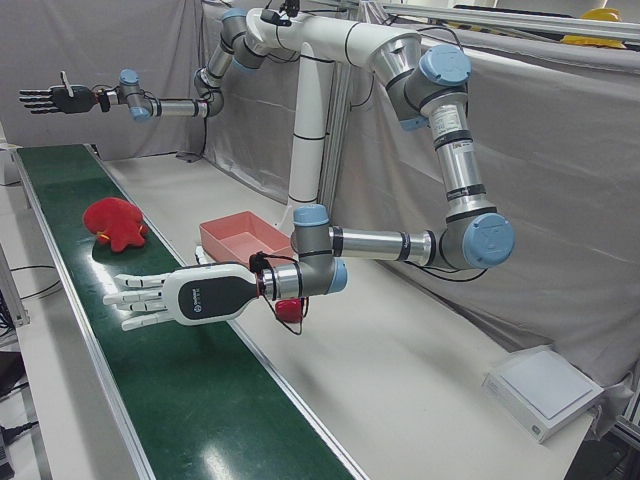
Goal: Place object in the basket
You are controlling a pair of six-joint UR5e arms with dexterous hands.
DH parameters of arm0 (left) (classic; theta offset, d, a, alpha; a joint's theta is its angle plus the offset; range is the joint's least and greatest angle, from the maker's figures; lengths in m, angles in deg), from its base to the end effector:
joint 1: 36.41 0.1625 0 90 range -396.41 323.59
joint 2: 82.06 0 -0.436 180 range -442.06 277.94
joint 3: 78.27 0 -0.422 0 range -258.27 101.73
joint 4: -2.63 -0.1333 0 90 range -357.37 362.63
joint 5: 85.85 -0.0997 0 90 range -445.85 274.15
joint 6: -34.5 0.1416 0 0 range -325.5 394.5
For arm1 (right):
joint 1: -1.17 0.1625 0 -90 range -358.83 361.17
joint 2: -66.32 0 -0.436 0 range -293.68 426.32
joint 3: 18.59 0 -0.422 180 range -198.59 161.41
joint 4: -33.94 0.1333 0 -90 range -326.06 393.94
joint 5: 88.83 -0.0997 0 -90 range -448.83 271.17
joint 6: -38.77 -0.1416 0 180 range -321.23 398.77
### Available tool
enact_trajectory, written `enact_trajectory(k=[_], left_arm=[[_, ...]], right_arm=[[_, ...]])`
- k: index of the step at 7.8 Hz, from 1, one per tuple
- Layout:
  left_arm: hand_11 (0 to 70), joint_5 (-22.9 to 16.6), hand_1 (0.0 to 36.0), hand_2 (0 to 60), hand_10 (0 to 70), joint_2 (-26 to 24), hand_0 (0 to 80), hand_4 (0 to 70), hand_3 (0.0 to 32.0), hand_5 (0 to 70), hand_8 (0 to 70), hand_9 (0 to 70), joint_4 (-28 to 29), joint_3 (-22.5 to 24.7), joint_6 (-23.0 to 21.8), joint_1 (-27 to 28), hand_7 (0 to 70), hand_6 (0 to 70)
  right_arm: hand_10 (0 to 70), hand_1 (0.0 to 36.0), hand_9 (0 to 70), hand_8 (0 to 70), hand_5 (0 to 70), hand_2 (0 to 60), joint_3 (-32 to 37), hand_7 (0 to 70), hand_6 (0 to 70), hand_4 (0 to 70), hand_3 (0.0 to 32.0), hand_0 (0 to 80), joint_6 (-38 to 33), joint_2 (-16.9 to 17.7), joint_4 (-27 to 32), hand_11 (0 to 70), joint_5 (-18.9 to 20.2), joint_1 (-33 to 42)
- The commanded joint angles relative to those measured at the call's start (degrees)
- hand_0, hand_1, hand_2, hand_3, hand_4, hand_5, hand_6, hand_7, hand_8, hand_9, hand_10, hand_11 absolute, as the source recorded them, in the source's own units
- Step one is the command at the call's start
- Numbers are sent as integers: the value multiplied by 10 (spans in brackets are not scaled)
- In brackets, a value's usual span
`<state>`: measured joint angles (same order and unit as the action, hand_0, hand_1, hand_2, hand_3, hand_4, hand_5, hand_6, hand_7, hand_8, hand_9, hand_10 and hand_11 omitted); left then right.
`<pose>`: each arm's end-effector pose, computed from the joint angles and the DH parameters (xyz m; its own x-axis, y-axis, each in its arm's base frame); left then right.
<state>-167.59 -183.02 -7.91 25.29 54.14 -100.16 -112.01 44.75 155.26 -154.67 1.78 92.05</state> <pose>0.1395 -0.6302 0.4783 -0.9299 -0.2217 -0.2935 0.2184 0.3092 -0.9256 0.1404 -0.5607 0.6751 -0.9947 0.0028 0.1031 -0.1031 -0.0721 -0.9921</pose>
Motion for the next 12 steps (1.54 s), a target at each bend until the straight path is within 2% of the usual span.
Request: enact_trajectory(k=[1,12], left_arm=[[0,0,162,0,0,0,612,82,0,201,93,150,0,0,1,2,33,26],[0,0,160,0,0,-1,614,86,0,205,94,151,0,2,-3,0,33,26]], right_arm=[[0,0,0,0,0,0,0,0,0,0,0,0,0,0,0,0,0,0],[0,0,0,0,0,0,0,0,0,0,0,0,0,0,0,0,0,0]])
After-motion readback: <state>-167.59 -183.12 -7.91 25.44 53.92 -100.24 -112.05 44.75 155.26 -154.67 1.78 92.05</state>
